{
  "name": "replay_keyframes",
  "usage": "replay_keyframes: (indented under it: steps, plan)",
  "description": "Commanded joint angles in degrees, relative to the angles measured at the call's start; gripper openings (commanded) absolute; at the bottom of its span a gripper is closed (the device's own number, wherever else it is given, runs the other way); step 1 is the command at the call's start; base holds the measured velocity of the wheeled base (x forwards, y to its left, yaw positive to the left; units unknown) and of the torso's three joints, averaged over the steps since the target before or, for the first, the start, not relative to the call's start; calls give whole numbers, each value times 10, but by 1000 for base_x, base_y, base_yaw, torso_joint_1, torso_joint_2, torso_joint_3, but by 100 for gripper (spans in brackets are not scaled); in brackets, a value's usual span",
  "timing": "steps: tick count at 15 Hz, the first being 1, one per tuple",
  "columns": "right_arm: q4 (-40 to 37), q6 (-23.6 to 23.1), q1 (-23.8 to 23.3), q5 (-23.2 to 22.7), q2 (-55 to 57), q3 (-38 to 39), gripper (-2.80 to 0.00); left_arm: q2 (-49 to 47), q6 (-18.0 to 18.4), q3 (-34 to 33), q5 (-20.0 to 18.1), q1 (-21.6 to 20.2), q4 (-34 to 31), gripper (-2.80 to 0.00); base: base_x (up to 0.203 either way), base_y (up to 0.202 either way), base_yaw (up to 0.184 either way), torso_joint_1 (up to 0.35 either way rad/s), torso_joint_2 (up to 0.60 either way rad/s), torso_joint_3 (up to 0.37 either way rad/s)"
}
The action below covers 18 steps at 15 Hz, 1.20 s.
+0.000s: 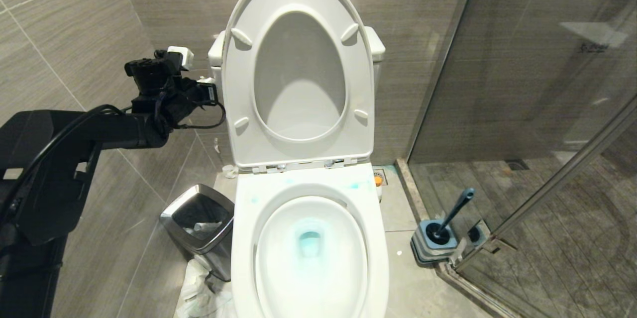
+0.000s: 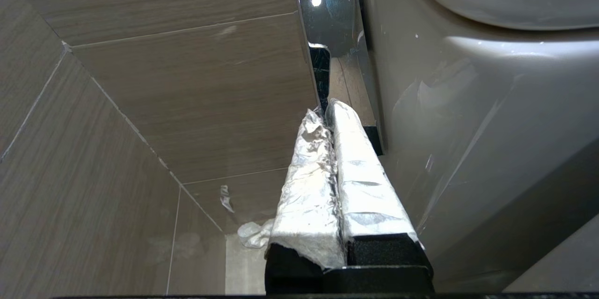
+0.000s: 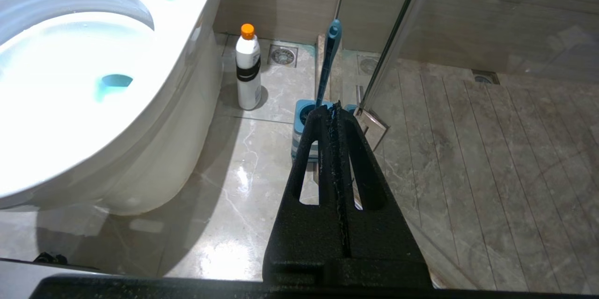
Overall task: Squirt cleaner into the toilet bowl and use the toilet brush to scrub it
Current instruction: Flush the toilet
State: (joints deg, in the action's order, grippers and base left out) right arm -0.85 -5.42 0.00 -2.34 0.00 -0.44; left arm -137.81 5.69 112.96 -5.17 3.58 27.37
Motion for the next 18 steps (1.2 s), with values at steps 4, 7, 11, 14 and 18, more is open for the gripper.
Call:
replay_keyframes:
  steps: [4, 7, 11, 14, 18]
  plan:
    - [0, 0, 0, 0, 1, 0, -280, 4, -2, -1, 0, 1, 2, -280, 0, 0, 0, 0, 0, 0]
    - [0, 0, 0, 0, 1, 0, -280, 25, -6, -5, 1, 1, 2, -280, 0, 0, 0, 0, 0, 0]
    - [0, 0, 0, 0, 1, 0, -280, 87, -24, -40, 1, -1, 0, -280, 0, 0, 0, 0, 0, 0]
    - [0, 0, 0, 0, 1, 0, -280, 152, -36, -64, 5, -5, -6, -280, 0, 0, 0, 0, 0, 0]
    - [0, 0, 0, 0, 1, 0, -280, 226, -39, -66, 6, -10, -8, -280, 0, 0, 0, 0, 0, 0]
